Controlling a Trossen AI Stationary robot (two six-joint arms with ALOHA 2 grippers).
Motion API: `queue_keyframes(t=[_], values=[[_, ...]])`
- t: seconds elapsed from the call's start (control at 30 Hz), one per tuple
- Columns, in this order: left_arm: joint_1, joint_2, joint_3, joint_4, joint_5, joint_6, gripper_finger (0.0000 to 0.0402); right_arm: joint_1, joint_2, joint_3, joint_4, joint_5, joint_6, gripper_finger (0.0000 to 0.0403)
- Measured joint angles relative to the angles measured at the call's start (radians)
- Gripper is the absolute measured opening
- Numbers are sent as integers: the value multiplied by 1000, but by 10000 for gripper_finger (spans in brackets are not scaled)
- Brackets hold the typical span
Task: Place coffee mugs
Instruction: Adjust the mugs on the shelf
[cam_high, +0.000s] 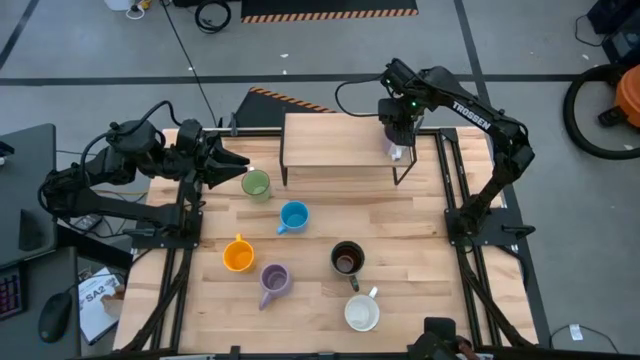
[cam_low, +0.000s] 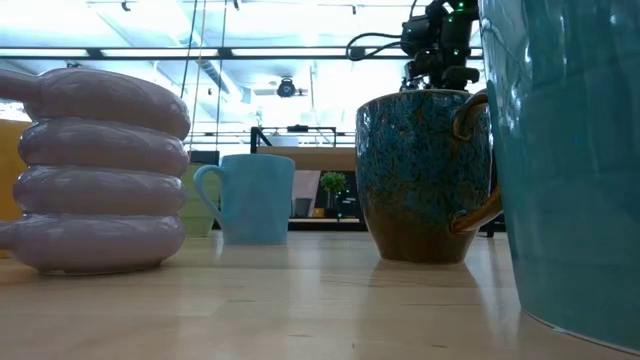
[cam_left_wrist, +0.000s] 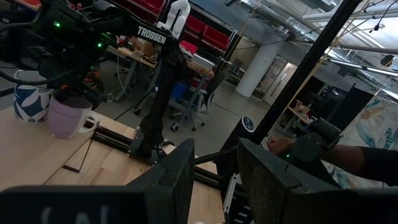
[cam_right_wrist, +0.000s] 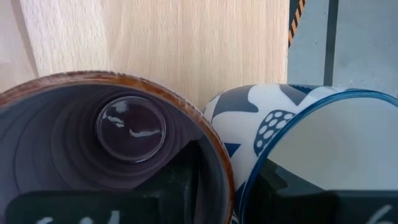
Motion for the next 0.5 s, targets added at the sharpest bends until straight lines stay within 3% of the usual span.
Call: queue_keyframes(t=[0.23, 0.5], values=[[0, 0, 0, 0, 0, 0, 128, 0, 0, 0, 2, 0, -2, 115], [0, 0, 0, 0, 0, 0, 128, 0, 0, 0, 2, 0, -3, 161]])
